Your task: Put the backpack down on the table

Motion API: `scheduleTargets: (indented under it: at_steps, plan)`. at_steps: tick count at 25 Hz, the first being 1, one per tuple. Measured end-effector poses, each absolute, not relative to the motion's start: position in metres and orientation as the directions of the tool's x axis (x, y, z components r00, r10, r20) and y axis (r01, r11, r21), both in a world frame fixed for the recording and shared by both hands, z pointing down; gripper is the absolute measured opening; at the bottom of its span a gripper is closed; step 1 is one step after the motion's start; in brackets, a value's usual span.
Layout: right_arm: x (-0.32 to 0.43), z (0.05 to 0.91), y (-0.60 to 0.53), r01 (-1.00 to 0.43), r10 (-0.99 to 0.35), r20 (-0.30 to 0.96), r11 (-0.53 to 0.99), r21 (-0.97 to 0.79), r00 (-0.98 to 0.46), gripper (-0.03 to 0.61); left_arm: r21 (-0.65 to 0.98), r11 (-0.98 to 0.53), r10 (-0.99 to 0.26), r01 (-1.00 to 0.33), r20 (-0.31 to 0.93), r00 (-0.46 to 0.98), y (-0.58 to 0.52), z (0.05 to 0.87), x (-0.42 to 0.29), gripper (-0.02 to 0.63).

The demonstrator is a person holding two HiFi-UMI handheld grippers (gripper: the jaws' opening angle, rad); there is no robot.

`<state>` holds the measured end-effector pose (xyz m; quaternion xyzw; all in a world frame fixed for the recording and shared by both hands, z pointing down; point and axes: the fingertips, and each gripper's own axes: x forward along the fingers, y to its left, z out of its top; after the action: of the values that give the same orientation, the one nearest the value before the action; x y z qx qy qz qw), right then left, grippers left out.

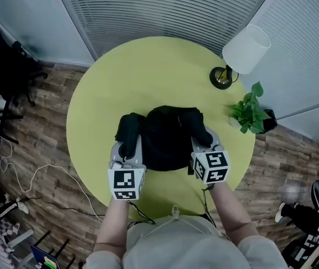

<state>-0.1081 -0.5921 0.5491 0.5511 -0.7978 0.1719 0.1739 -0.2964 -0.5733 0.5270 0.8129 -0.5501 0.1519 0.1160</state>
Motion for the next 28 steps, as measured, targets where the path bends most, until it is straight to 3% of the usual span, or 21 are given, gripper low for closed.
scheduleTargets:
  at_steps: [11,13,15,19,22,28]
  plan:
    - [-0.095,0.572,-0.582,-0.966,-0.831,0.501,0.251,-0.054,-0.244,0.06,0.058,-0.356,-0.854,-0.933,0.386,0.35,-0.568,0.55,-0.3,0.043]
    - [-0.096,0.573,-0.581,-0.963,-0.831,0.495,0.264,-0.052,-0.254,0.174,0.077,-0.359,-0.849,-0.93,0.387,0.36,-0.567,0.552,-0.298,0.102]
    - [-0.096,0.573,-0.58,-0.96,-0.832,0.49,0.275,-0.044,-0.261,0.29,0.087,-0.35,-0.851,-0.933,0.387,0.355,-0.566,0.554,-0.296,0.25]
    - [-0.093,0.574,-0.572,-0.961,-0.84,0.48,0.275,-0.025,-0.253,0.436,0.119,-0.303,-0.861,-0.946,0.392,0.325,-0.555,0.558,-0.295,0.412]
    - [-0.086,0.57,-0.563,-0.965,-0.852,0.465,0.261,-0.019,-0.24,0.468,0.109,-0.277,-0.876,-0.955,0.38,0.297,-0.54,0.556,-0.295,0.431]
    - [-0.077,0.55,-0.529,-0.964,-0.871,0.421,0.265,-0.034,-0.254,0.466,0.079,-0.238,-0.912,-0.968,0.325,0.25,-0.503,0.533,-0.293,0.44]
